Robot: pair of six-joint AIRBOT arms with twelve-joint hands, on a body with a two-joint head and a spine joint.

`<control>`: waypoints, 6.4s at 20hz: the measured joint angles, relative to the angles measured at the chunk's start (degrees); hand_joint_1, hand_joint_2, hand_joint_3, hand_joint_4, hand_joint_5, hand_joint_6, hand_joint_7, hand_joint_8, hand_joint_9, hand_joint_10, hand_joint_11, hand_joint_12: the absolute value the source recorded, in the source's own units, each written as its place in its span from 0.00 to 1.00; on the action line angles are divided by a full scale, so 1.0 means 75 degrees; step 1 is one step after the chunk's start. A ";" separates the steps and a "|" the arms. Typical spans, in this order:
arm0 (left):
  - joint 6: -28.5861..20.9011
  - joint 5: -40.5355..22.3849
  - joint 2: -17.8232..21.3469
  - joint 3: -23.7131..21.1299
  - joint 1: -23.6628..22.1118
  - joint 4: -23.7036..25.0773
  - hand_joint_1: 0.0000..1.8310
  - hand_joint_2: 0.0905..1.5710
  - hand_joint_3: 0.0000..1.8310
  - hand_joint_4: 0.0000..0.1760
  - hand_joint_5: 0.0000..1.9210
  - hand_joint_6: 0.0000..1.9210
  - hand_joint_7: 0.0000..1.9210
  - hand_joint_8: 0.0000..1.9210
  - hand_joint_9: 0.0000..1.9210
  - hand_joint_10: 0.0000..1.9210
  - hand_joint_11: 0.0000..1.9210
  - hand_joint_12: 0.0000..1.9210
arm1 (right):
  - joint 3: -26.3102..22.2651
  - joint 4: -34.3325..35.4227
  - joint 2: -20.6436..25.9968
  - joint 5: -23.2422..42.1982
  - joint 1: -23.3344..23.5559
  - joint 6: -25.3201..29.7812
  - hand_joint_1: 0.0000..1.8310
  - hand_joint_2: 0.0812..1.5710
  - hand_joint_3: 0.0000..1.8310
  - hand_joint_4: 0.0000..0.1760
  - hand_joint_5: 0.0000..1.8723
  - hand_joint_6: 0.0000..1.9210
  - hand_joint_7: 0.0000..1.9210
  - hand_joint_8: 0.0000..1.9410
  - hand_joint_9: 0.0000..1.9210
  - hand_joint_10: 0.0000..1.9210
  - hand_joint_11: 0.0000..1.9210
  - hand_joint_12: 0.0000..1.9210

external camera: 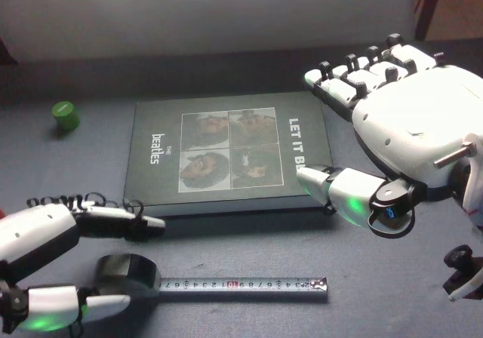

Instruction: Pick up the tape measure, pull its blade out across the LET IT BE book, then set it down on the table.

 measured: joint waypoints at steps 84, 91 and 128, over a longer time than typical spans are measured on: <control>-0.2532 0.5004 0.0629 0.1507 -0.5374 0.2375 0.76 0.67 0.00 0.00 0.54 0.36 0.59 0.40 0.48 0.65 0.42 0.66 | 0.2946 0.3311 -0.2221 0.1078 0.1816 -0.1521 0.49 0.65 0.00 0.00 0.35 0.01 0.36 0.01 0.31 0.01 0.09 0.52; -0.2530 0.5033 0.0629 0.1507 -0.5377 0.2253 0.76 0.67 0.00 0.00 0.54 0.36 0.59 0.40 0.48 0.65 0.43 0.67 | 0.2961 0.3267 -0.2259 0.1035 0.1813 -0.1501 0.50 0.66 0.00 0.00 0.35 0.00 0.36 0.00 0.32 0.01 0.10 0.52; -0.2600 0.4791 0.0621 0.1510 -0.5397 0.2162 0.76 0.67 0.00 0.00 0.54 0.35 0.59 0.41 0.48 0.65 0.43 0.65 | 0.2920 0.2393 -0.1189 0.2072 0.1801 -0.1370 0.65 0.74 0.00 0.00 0.40 0.66 0.49 0.58 0.44 0.40 0.35 0.66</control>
